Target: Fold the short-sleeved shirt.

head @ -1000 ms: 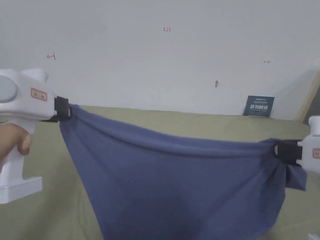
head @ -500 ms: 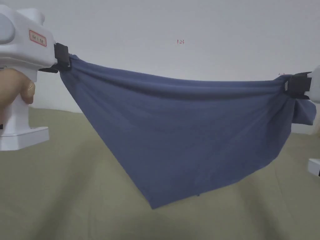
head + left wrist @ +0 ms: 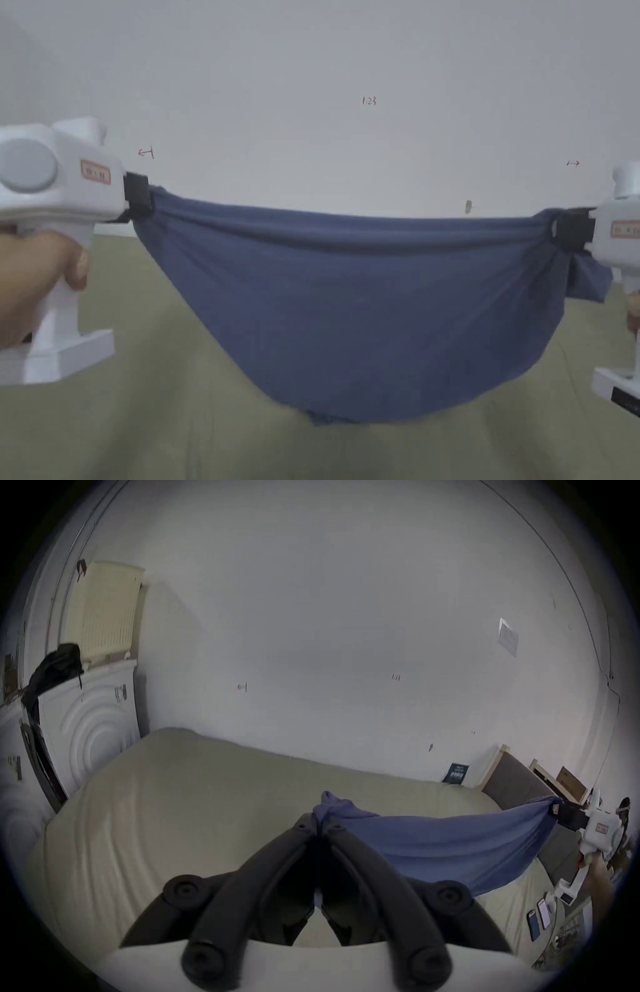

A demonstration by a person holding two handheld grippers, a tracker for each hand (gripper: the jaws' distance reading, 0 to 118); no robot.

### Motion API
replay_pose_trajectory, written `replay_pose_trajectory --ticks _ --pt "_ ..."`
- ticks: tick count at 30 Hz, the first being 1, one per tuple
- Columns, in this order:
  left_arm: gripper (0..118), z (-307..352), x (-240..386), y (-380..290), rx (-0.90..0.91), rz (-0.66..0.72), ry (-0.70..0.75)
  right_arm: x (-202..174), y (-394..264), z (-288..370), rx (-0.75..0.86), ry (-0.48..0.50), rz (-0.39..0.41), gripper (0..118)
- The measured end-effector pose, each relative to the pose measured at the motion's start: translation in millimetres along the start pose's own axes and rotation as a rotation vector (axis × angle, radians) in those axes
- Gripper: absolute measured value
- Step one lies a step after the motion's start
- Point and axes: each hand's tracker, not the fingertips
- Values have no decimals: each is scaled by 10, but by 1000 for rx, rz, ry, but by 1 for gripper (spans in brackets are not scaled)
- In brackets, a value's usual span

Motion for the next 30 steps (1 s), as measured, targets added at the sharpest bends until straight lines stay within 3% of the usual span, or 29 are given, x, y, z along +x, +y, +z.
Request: replay_pose_trajectory --ticks 8,18,22,30 --pt "1 174 -170 -944 -123 85 -17 122 -850 121 -153 7 -1 13" --pt "1 775 -330 -2133 -285 169 -28 345 -2007 796 -339 9 -39 13" --pt "1 972 -483 -2597 -391 241 1 437 -2500 1056 -432 14 -129 13" --pt "1 1168 -655 -3128 -496 265 21 386 -2887 1346 -449 9 -158 13"
